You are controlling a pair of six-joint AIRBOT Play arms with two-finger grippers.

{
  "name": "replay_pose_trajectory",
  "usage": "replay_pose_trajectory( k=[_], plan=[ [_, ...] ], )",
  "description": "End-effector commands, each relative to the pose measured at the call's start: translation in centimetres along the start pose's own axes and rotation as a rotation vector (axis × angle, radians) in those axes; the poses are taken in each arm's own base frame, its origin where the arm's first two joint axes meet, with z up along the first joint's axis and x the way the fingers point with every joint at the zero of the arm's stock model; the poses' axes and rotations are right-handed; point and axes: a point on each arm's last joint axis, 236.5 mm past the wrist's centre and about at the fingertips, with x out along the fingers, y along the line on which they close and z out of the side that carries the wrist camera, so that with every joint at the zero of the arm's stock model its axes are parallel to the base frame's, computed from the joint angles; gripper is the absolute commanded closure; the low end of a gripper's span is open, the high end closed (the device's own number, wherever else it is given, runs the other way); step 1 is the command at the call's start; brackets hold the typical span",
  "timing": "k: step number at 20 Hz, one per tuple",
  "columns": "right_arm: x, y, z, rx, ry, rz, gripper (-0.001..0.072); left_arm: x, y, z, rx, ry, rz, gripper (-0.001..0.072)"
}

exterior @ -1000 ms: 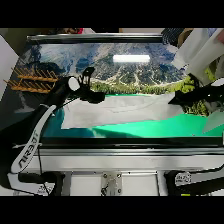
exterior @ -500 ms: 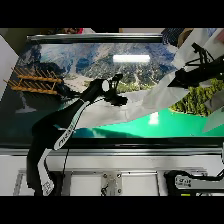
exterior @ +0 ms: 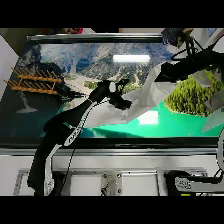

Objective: Fold the clothes and pants, and hang the long-sleeved shirts on hangers.

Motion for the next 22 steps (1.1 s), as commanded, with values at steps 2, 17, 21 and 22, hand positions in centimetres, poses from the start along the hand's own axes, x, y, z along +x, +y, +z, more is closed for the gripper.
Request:
replay_pose_trajectory(
  k=[2, 17, 21, 22],
  plan=[
    [1.1, 3.4, -0.6, 0.005, 0.028, 0.028, 0.0702, -2.5, 1.6, 0.9, -0.028, -0.026, 0.004, 0.0699],
    [14.0, 19.3, -2.6, 0.018, 0.063, 0.206, 0.0703, -31.6, 17.8, 1.8, -0.301, -0.442, 0.134, 0.0699],
    [20.1, 22.5, -4.7, 0.036, 0.144, 0.303, 0.0702, -37.0, 19.4, -0.3, -0.332, -0.513, 0.176, 0.0699],
    [21.5, 23.1, -5.2, 0.033, 0.158, 0.323, 0.0702, -38.1, 19.6, -0.8, -0.339, -0.529, 0.185, 0.0699]
  ],
)
